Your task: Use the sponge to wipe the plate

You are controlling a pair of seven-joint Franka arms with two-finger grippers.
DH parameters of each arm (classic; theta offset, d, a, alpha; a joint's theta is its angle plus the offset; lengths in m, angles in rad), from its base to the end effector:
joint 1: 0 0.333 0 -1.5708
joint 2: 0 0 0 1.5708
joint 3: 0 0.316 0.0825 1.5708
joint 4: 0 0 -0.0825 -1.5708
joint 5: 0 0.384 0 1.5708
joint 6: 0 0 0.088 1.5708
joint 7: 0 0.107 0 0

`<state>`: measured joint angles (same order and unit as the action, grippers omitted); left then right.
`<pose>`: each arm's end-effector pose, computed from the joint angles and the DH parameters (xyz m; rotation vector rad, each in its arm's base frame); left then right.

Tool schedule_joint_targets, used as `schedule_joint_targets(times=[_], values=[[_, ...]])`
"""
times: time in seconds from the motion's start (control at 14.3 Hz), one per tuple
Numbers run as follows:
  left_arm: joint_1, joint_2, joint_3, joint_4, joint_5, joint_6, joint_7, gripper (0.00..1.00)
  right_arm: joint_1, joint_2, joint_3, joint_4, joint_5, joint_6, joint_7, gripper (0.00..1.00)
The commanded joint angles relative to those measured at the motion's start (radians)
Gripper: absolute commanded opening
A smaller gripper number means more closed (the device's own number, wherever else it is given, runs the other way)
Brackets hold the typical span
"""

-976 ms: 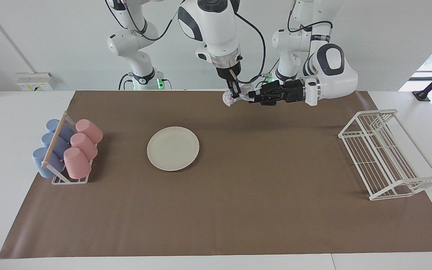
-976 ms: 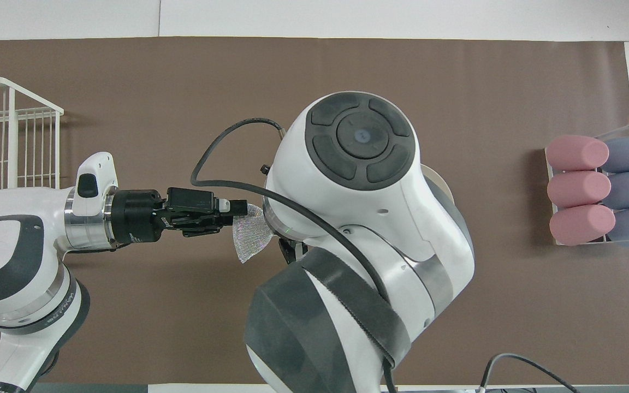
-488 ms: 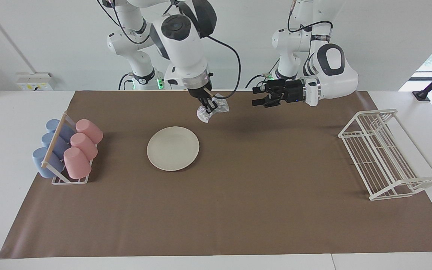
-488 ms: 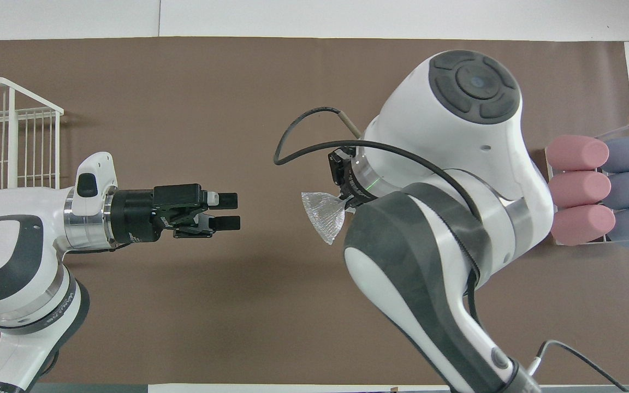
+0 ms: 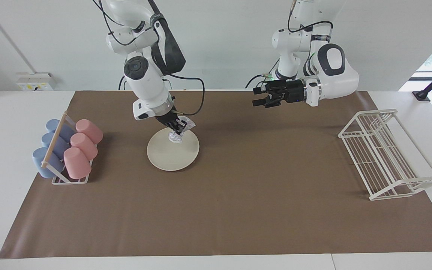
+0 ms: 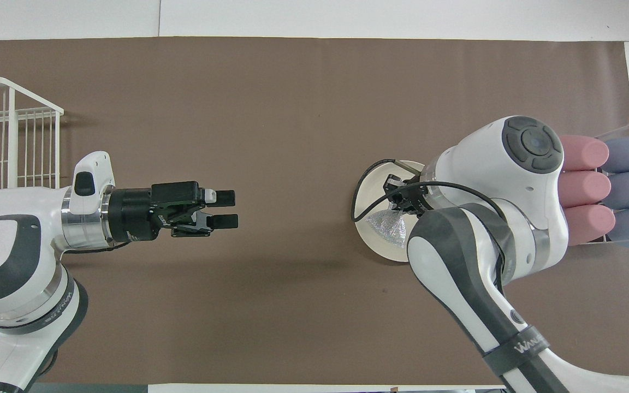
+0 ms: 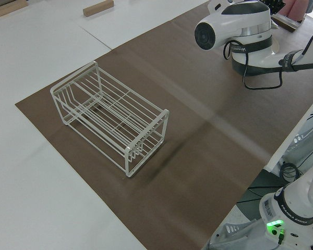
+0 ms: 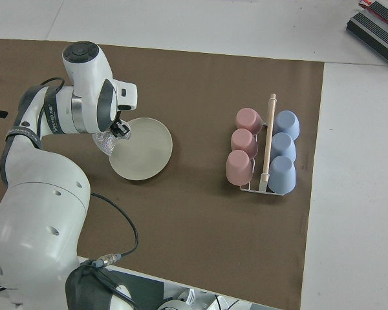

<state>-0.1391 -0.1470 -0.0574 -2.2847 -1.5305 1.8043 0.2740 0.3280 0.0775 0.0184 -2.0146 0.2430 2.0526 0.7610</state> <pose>0.4689 -0.1794 0.4581 1.7278 0.2210 -0.2139 0.5273 0.2040 0.4130 -2.8676 0.7812 0.2181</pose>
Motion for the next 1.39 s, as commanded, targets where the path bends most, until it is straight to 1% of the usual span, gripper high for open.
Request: schedule_joint_targets(times=[0.0, 0.14, 0.21, 0.35, 0.42, 0.56, 0.63, 0.84, 0.98, 1.05, 1.19, 1.32], values=[[-0.007, -0.02, 0.007, 0.001, 0.067, 0.062, -0.055, 1.0, -0.03, -0.016, 0.005, -0.085, -0.008, 0.108, 0.004, 0.0], [-0.002, -0.023, 0.007, 0.033, 0.153, 0.075, -0.096, 1.0, -0.02, -0.019, 0.006, -0.183, -0.008, 0.257, 0.024, 0.0], [-0.001, -0.023, 0.007, 0.054, 0.215, 0.092, -0.136, 1.0, -0.021, -0.012, 0.006, -0.218, -0.004, 0.33, 0.079, 0.0], [-0.001, -0.022, 0.007, 0.105, 0.359, 0.109, -0.217, 1.0, -0.041, 0.004, 0.008, -0.252, 0.01, 0.435, 0.279, 0.0], [0.002, -0.022, 0.007, 0.128, 0.421, 0.107, -0.248, 1.0, -0.043, 0.014, 0.008, -0.251, 0.018, 0.452, 0.364, 0.0], [0.007, -0.023, 0.008, 0.172, 0.562, 0.092, -0.307, 1.0, -0.026, 0.056, 0.008, -0.251, 0.024, 0.46, 0.472, 0.0], [0.018, -0.025, 0.008, 0.194, 0.625, 0.081, -0.335, 1.0, -0.026, 0.065, 0.008, -0.253, 0.024, 0.457, 0.489, 0.0], [0.021, -0.025, 0.008, 0.295, 0.852, -0.009, -0.418, 1.0, -0.038, 0.065, 0.008, -0.251, 0.024, 0.446, 0.491, 0.0], [0.019, -0.026, 0.008, 0.335, 0.987, -0.051, -0.44, 1.0, -0.049, 0.065, 0.006, -0.251, 0.024, 0.436, 0.465, 0.0], [0.019, -0.026, 0.007, 0.335, 1.022, -0.052, -0.441, 1.0, -0.052, 0.064, 0.003, -0.253, 0.018, 0.425, 0.44, 0.0], [0.021, -0.029, 0.008, 0.335, 1.032, -0.053, -0.441, 1.0, -0.075, 0.062, 0.002, -0.254, 0.004, 0.403, 0.417, 0.0], [0.029, -0.029, 0.008, 0.335, 1.034, -0.053, -0.441, 1.0, -0.093, 0.062, 0.002, -0.257, -0.046, 0.399, 0.419, 0.0]])
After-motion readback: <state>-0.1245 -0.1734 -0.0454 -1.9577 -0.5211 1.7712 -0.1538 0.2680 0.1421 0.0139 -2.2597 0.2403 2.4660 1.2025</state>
